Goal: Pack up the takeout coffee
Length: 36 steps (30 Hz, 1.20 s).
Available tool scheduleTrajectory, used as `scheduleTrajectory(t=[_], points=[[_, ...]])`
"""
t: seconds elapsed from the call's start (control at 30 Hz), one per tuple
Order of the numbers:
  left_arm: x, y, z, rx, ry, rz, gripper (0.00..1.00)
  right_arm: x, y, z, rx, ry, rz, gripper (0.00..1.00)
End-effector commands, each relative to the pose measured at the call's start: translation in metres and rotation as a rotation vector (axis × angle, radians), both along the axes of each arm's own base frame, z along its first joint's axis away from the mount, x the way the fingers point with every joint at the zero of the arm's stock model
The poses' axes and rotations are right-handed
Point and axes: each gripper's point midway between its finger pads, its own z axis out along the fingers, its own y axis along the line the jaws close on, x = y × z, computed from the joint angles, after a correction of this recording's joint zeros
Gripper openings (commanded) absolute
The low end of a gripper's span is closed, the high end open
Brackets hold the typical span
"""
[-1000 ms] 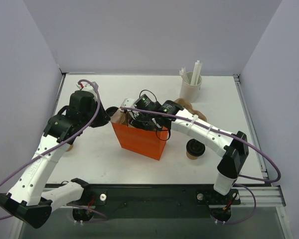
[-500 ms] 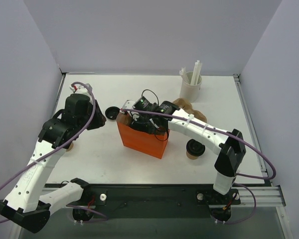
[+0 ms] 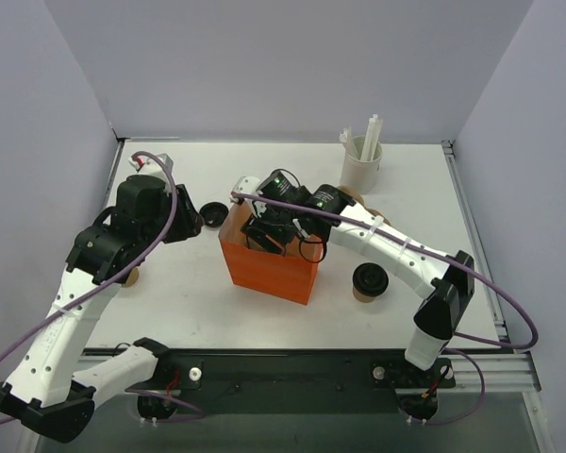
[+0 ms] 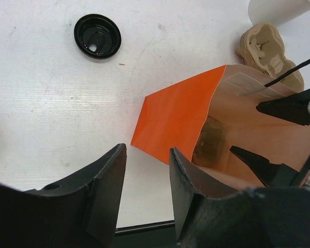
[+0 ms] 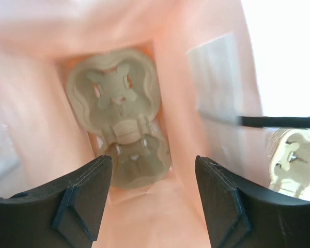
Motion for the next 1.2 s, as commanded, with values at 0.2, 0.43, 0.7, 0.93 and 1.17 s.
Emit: scheduleTrajectory(t=[0.2,0.43,0.7,0.93,1.17], points=[[0.033,-0.040,0.037,-0.062,-0.128,-0.176,0.49,-0.002,-0.007,0.088,0.257,-0.037,-0.112,0.64],[0.046,-0.060,0.022,-0.053,-0.150,-0.281,0.49,-0.011,-0.020,0.132,0.436,-0.020,-0.286,0.63],[0.056,-0.071,0.001,-0.009,-0.114,-0.344,0.47,-0.020,-0.052,0.148,0.583,0.014,-0.563,0.61],[0.061,-0.081,-0.021,0.015,-0.083,-0.384,0.19,-0.015,-0.091,0.148,0.540,-0.090,-0.704,0.61],[0.050,-0.077,0.003,-0.029,-0.109,-0.308,0.00,-0.014,-0.135,0.125,0.410,-0.116,-0.934,0.61]])
